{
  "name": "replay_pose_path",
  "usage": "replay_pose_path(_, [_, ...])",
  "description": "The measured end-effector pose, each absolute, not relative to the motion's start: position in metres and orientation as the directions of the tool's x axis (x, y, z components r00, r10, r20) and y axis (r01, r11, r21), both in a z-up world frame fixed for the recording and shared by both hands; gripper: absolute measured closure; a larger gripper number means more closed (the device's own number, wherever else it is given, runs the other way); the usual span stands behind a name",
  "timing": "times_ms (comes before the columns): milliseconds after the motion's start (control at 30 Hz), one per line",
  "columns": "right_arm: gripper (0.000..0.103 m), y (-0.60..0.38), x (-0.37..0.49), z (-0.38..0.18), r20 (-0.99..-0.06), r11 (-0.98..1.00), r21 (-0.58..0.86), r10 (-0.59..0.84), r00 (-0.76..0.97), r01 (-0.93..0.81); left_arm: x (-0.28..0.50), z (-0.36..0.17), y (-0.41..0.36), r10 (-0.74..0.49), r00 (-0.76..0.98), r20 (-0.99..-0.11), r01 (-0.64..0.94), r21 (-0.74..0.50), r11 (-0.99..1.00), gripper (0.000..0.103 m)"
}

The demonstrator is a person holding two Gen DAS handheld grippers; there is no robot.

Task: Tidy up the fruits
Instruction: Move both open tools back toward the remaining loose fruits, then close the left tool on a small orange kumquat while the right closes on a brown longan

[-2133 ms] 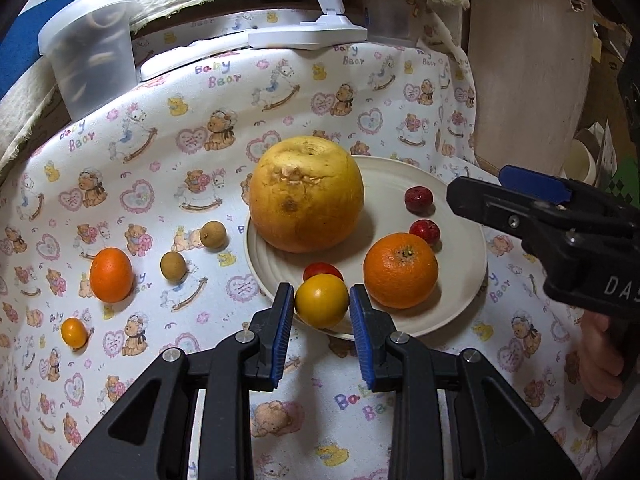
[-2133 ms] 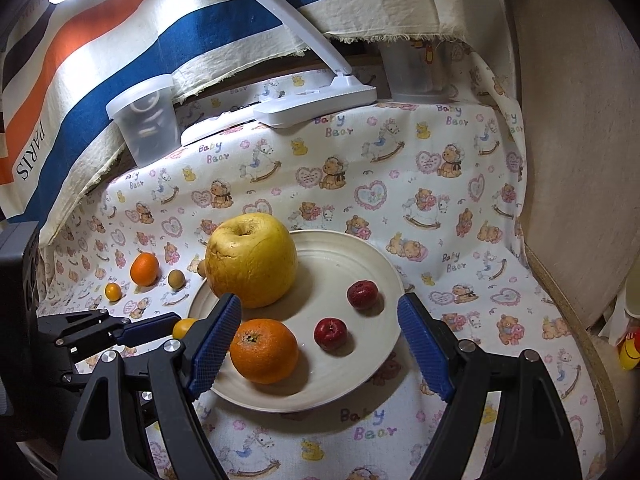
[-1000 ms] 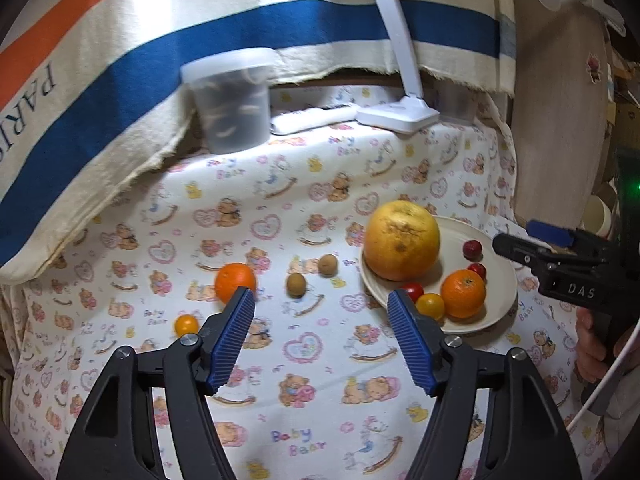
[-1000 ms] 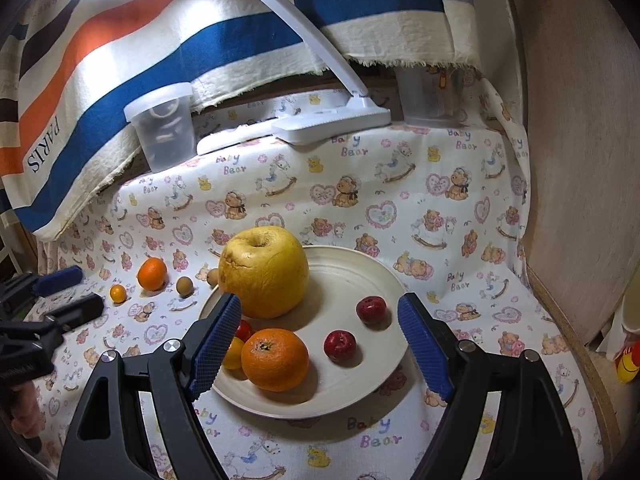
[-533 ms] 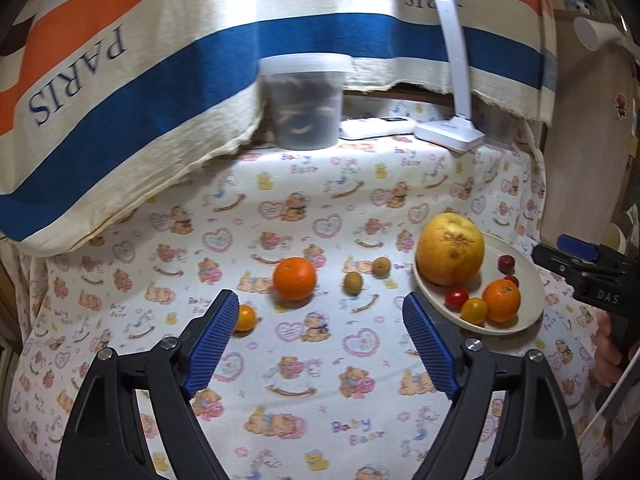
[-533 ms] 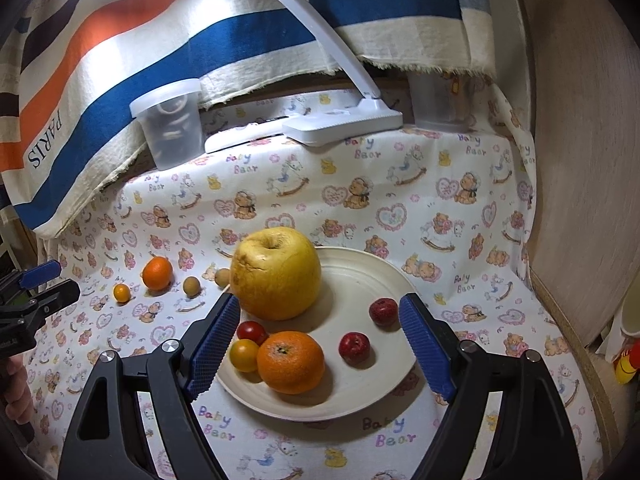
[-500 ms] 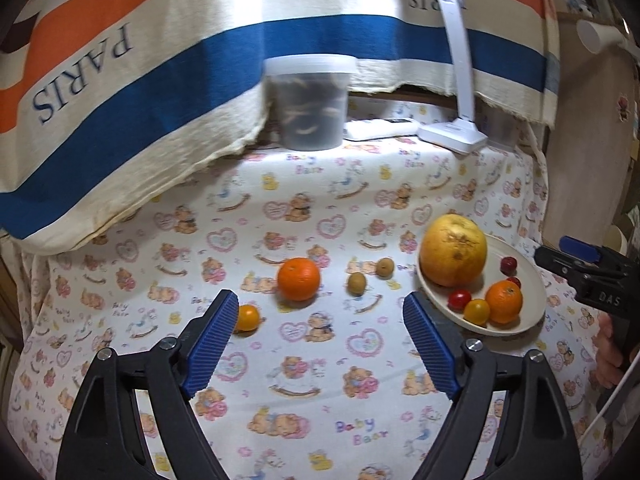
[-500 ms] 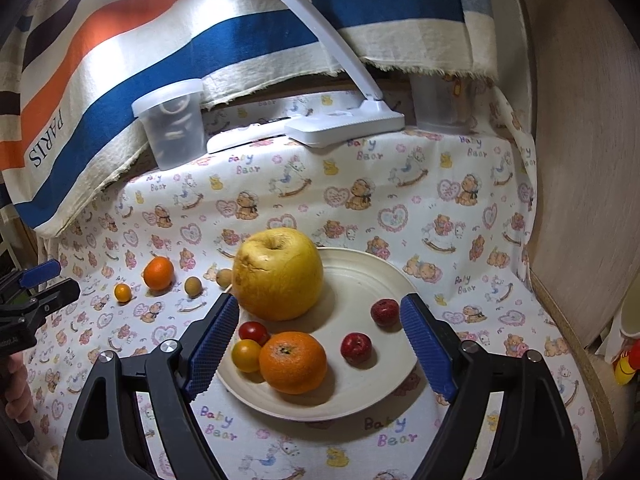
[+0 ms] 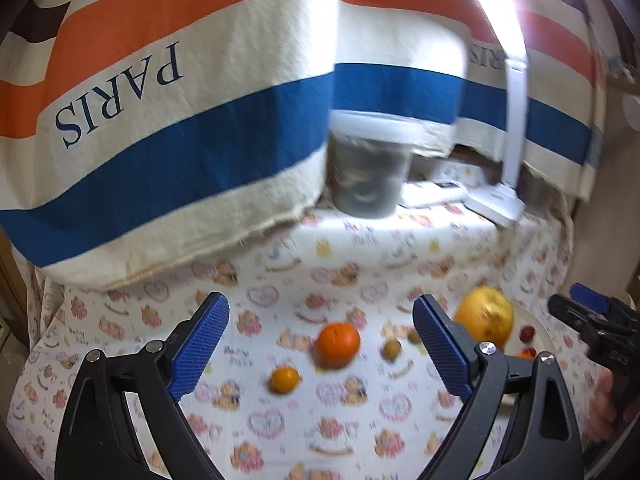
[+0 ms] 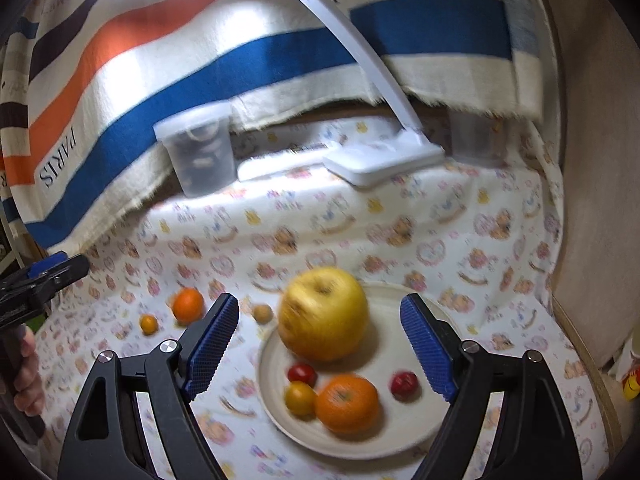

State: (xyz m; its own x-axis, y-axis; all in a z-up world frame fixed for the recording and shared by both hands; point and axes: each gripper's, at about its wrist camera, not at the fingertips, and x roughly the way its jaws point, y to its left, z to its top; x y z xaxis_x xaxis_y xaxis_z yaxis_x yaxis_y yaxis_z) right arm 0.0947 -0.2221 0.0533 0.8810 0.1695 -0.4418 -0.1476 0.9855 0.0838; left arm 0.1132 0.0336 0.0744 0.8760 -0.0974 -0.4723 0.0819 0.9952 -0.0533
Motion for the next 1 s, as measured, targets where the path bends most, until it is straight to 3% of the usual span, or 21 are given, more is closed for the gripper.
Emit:
replay_pose_path(267, [0.019,-0.172,0.116,0.081,-0.388,0.982,0.068,0.189,0.902,-0.176,0.154,0.035,0.057,-0.074,0.817,-0.572,0.004,-0.123,0.992,0.011])
replay_pose_path(433, [0.019,-0.146,0.133,0.075,-0.396,0.981,0.081,0.194,0.897,-0.177,0.161,0.005,0.064,-0.085,0.760,-0.644,0.002,-0.128,0.992,0.022])
replay_pose_path(600, [0.019,-0.130,0.157,0.071,-0.479,0.986,0.065,0.165,0.862,-0.152,0.166,-0.007,0.066,-0.107,0.727,-0.679,0.003,-0.152,0.988,0.030])
replay_pose_path(667, [0.019,-0.130,0.165,0.070,-0.498,0.981,0.099,0.193,0.845,-0.166,0.166,-0.011,0.066,-0.116,0.715,-0.690,0.012,-0.154,0.988,0.043])
replay_pose_path(733, [0.019,-0.130,0.175,0.066,-0.542,0.983,0.113,0.183,0.820,-0.145,0.168,-0.015,0.064,-0.126,0.699,-0.704,0.022,-0.155,0.988,0.049])
replay_pose_path(1000, [0.022,-0.124,0.200,0.031,-0.630,0.974,0.135,0.226,0.743,-0.182,0.170,-0.026,0.052,-0.129,0.674,-0.728,0.043,-0.136,0.990,0.050])
